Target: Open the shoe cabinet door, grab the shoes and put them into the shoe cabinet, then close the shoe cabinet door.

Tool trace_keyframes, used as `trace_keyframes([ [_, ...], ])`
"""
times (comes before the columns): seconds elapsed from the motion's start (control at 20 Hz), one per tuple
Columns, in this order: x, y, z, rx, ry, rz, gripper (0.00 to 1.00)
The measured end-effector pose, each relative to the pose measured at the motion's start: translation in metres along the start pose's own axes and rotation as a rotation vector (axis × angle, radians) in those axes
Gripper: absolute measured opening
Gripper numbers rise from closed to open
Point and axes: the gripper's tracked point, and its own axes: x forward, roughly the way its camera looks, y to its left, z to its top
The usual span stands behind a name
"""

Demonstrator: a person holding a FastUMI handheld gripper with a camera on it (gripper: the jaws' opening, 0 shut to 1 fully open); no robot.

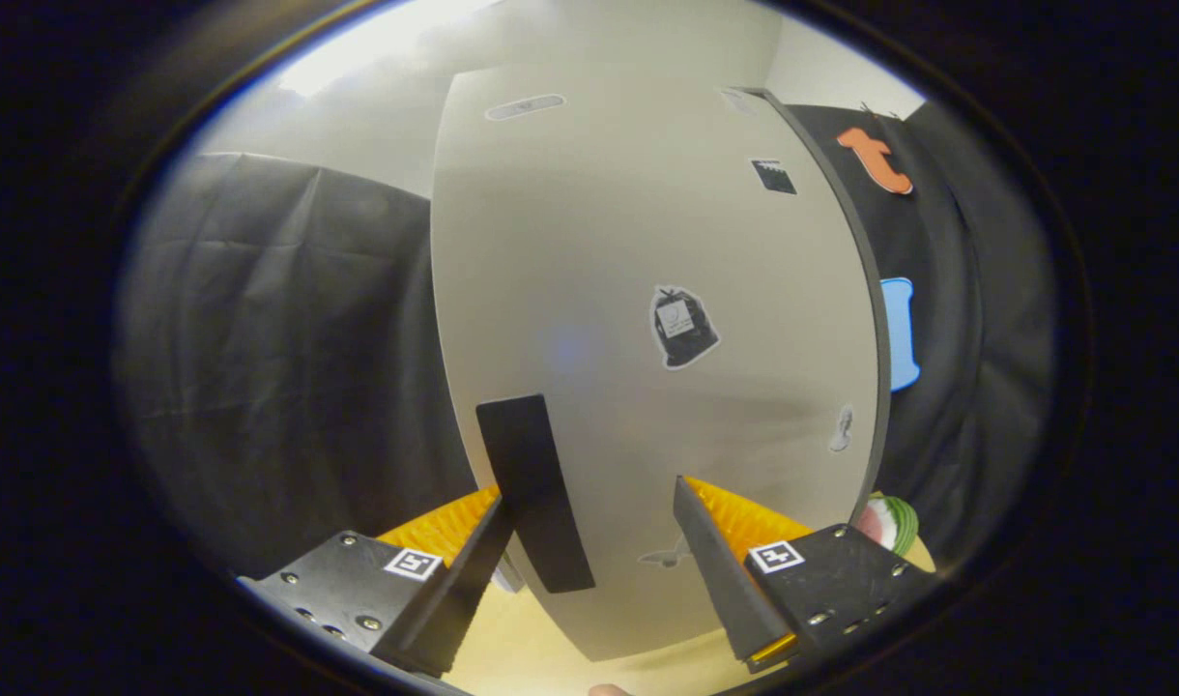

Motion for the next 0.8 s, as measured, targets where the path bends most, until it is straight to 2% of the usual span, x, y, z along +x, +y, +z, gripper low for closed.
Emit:
trace_keyframes([
  [0.8, 0.05, 0.011, 0.001, 0.0, -0.005, 0.041, 0.99],
])
